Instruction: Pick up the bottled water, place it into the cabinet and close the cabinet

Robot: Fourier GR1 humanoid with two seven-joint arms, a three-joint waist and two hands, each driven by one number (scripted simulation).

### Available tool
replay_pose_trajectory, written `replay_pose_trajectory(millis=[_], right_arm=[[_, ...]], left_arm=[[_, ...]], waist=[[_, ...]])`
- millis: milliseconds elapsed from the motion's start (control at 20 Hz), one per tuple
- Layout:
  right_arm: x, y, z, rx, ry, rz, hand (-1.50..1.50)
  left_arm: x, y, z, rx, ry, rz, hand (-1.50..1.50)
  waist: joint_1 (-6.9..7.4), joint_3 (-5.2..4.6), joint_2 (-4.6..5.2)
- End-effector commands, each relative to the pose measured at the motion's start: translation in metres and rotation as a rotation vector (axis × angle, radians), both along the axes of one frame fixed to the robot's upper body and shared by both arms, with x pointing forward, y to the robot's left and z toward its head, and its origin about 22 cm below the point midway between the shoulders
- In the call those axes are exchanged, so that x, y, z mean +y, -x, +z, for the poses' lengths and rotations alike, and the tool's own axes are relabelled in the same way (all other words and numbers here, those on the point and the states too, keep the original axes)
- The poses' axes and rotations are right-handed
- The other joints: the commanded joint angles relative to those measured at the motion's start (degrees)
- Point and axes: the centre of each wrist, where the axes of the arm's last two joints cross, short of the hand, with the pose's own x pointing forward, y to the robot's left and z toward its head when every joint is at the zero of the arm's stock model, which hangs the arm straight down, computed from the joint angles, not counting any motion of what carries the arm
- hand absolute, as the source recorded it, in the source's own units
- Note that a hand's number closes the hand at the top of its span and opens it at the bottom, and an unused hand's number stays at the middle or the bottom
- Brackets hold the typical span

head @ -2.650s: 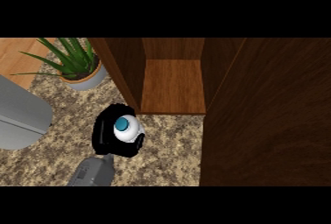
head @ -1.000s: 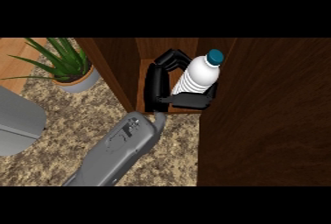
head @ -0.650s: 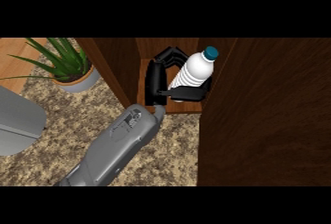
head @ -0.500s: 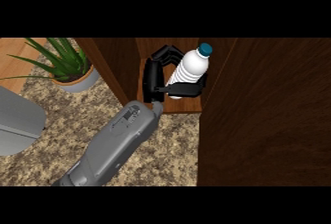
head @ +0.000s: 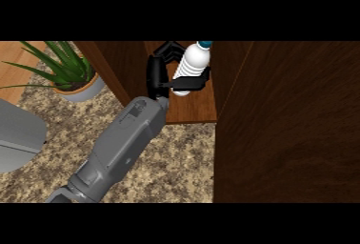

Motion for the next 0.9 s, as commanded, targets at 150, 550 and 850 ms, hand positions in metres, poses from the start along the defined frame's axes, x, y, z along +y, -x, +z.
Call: replay_pose_trajectory(millis=[150,550,850], right_arm=[[0.008,0.001,0.019,-0.033,-0.059,0.027,-1.50],[0.002,0.000,0.013,-0.065,-0.052,0.057,-1.50],[-0.004,-0.006,0.017,-0.062,-0.033,0.053,-1.50]], left_arm=[[0.004,-0.017,-0.007,-0.006,-0.203,0.036,1.50],[0.005,-0.032,0.004,-0.007,-0.298,0.069,-1.50],[0.012,-0.034,0.002,0.019,-0.197,0.048,-1.50]], waist=[[-0.07,0.01,0.13],[-2.03,0.03,0.43],[-0.99,-0.01,0.36]])
